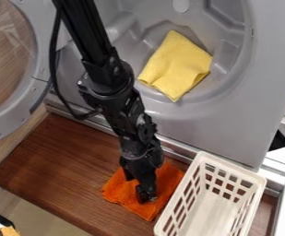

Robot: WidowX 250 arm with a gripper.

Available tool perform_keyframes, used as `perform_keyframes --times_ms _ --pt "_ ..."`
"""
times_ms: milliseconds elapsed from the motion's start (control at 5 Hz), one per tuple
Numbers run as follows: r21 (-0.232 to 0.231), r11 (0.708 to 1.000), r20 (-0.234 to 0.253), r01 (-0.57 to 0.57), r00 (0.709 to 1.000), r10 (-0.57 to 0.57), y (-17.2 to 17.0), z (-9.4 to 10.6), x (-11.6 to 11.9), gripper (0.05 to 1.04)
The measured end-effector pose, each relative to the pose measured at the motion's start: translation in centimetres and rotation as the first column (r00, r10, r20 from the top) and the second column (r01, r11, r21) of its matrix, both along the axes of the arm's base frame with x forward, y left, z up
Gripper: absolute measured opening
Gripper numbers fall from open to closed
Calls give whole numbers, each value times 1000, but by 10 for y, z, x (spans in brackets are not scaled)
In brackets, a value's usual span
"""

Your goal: Put the orange cloth in the machine

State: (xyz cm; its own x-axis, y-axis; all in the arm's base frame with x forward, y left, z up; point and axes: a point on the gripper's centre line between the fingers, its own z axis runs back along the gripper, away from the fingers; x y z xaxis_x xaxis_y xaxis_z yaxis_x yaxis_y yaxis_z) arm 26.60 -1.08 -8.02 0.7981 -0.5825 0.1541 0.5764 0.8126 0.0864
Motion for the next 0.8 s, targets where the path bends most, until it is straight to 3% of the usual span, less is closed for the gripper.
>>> perform_keyframes --times_ms 400,600,800 --pt "30 999 48 -41 998 40 4 4 -7 261" --pt "35 998 66 -51 997 49 6 12 -13 128" --pt "16 997 130 -73 989 71 5 35 -12 96"
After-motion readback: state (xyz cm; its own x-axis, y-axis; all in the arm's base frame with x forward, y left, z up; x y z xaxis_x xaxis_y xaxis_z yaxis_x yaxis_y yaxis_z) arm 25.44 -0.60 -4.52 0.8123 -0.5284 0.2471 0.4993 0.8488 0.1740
